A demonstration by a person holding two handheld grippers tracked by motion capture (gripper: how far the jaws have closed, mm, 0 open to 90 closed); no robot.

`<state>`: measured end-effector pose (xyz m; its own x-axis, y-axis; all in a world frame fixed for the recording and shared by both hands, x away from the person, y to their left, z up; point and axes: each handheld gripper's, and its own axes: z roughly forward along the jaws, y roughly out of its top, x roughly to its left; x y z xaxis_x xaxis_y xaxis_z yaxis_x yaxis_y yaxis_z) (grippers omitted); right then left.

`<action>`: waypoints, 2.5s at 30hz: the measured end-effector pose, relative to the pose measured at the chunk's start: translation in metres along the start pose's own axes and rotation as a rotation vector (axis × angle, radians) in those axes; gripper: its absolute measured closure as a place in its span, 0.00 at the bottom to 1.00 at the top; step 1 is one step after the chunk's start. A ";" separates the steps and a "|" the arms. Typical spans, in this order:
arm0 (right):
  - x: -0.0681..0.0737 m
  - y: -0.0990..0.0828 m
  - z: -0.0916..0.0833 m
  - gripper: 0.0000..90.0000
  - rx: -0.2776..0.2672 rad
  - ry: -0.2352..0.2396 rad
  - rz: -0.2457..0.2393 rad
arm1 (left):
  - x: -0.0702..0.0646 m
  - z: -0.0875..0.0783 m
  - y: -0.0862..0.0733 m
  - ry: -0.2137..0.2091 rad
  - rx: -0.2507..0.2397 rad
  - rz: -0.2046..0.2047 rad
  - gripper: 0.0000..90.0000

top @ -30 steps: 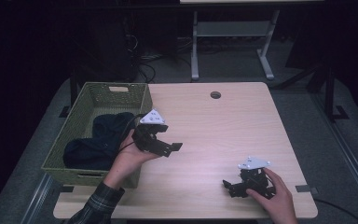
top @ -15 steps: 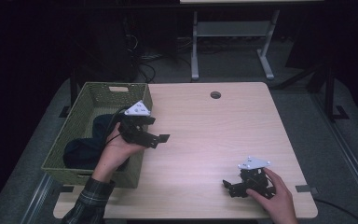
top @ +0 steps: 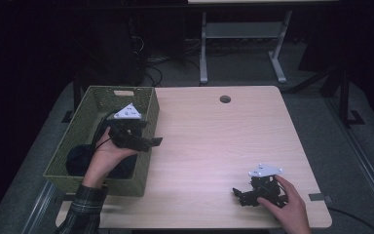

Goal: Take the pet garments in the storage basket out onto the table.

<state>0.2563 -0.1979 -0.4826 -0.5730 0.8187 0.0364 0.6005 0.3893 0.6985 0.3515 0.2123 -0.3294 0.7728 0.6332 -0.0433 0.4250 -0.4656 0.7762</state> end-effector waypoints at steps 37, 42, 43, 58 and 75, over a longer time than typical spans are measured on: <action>0.000 0.000 0.000 0.00 0.002 0.000 0.002 | 0.072 -0.030 -0.053 0.218 0.073 -0.082 0.15; 0.000 0.000 0.000 0.00 0.002 0.000 0.003 | 0.082 -0.028 -0.062 0.246 0.112 -0.096 0.15; 0.000 0.000 0.000 0.00 0.000 0.000 0.001 | 0.083 -0.028 -0.064 0.247 0.112 -0.104 0.15; 0.000 0.000 0.000 0.00 0.000 0.000 0.000 | 0.102 -0.013 -0.088 0.248 0.226 -0.138 0.15; 0.000 0.000 0.000 0.00 0.002 0.000 0.003 | 0.106 0.010 -0.107 0.228 0.368 -0.167 0.15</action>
<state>0.2561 -0.1978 -0.4826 -0.5716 0.8197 0.0382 0.6029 0.3880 0.6971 0.3927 0.3229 -0.4236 0.5740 0.8185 0.0228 0.7054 -0.5085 0.4938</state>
